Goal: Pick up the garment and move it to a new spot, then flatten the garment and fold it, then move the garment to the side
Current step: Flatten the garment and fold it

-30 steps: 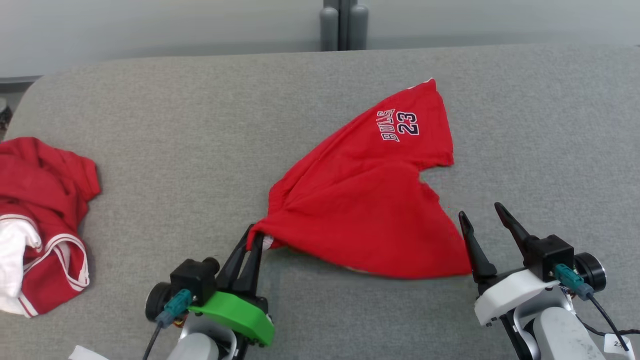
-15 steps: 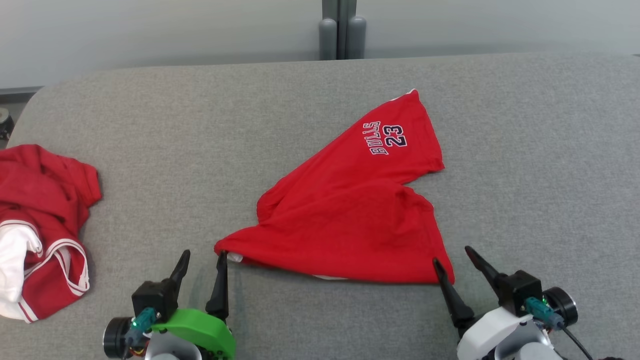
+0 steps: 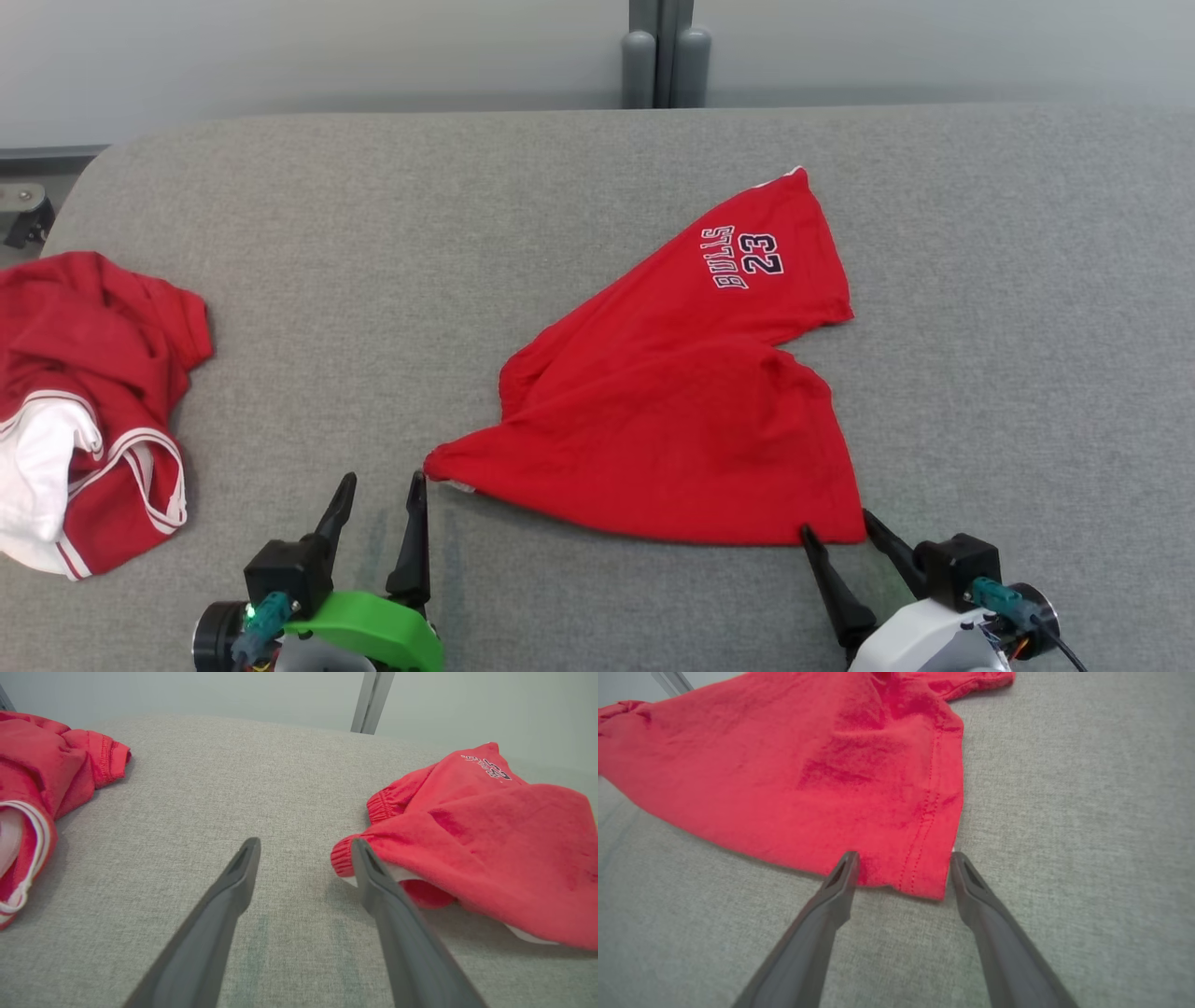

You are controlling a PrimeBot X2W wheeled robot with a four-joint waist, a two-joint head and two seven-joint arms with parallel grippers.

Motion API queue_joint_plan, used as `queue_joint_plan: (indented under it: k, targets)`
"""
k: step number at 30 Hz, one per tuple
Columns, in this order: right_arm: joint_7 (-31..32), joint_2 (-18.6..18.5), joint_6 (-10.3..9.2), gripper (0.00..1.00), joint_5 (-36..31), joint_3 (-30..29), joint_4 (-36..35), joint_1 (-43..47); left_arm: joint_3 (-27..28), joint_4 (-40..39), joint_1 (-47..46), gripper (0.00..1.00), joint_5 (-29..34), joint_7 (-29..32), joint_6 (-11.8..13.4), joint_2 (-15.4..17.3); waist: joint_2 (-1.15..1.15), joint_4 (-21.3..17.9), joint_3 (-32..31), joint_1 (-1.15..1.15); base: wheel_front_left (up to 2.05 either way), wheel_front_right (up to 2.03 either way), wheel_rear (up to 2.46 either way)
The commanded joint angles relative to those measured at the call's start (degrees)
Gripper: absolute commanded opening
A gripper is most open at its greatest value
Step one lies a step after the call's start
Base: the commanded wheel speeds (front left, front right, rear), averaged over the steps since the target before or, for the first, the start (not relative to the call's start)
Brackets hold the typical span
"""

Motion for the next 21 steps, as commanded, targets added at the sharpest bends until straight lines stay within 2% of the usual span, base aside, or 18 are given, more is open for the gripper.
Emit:
queue_joint_plan:
  k: [1, 2, 3, 4, 5, 6, 7, 11, 16, 21]
  targets:
    - [-0.02, -0.20, -0.06, 0.75, 0.75, 0.01, 0.16, -0.76, 0.06, -0.61, 0.64, 1.00, -0.38, -0.03, 0.18, 0.07, 0.00, 0.20, 0.05, 0.00, 0.00, 0.00, 0.00]
    - [-0.02, -0.20, -0.06, 0.65, 1.04, 0.04, 0.20, -0.76, 0.02, -0.86, 0.69, 1.00, -0.42, -0.03, 0.21, 0.07, 0.00, 0.26, 0.10, 0.00, 0.00, 0.00, 0.00]
    - [-0.02, -0.17, -0.06, 0.49, 1.27, 0.16, -0.10, -0.88, 0.02, -1.23, 0.67, 1.00, -0.48, -0.03, 0.22, 0.07, 0.00, 0.31, 0.16, 0.00, 0.00, 0.00, 0.00]
    - [-0.02, -0.18, -0.06, 0.44, 1.36, 0.22, -0.41, -0.99, 0.02, -1.45, 0.63, 1.00, -0.50, -0.03, 0.22, 0.07, 0.00, 0.33, 0.21, 0.00, 0.00, 0.00, 0.00]
    - [-0.01, -0.28, -0.06, 0.28, 1.54, 0.27, -0.69, -1.05, -0.02, -1.66, 0.58, 1.00, -0.50, -0.03, 0.22, 0.07, 0.00, 0.36, 0.29, 0.00, 0.00, 0.00, 0.00]
    - [-0.01, -0.38, -0.06, 0.20, 1.62, 0.32, -0.79, -1.06, -0.06, -1.75, 0.53, 1.00, -0.47, -0.03, 0.21, 0.06, 0.00, 0.37, 0.31, 0.00, 0.00, 0.00, 0.00]
    - [-0.02, -0.50, -0.06, 0.00, 1.67, 0.39, -0.84, -1.11, -0.11, -1.85, 0.52, 1.00, -0.46, -0.03, 0.20, 0.06, 0.00, 0.40, 0.31, 0.00, 0.00, 0.00, 0.00]
    - [-0.02, -0.88, -0.06, 0.00, 1.93, 0.40, -0.50, -1.90, -0.48, -1.91, 0.61, 1.00, -0.65, -0.03, 0.11, 0.06, 0.00, 0.56, 0.24, 0.00, 0.00, 0.00, 0.00]
    - [-0.01, -1.05, -0.06, 0.00, 2.88, -0.94, -4.13, -3.58, -1.30, -2.95, 0.07, 1.00, -0.74, -0.03, -0.05, 0.06, 0.00, 0.94, 0.99, 0.00, 0.00, 0.00, 0.00]
    - [-0.02, -3.16, -0.06, 0.00, 2.58, 0.33, -2.83, -10.99, -3.09, -4.52, -2.20, 1.00, -1.30, -0.03, -0.24, 0.07, 0.00, 1.69, 4.06, 0.00, 0.00, 0.00, 0.00]
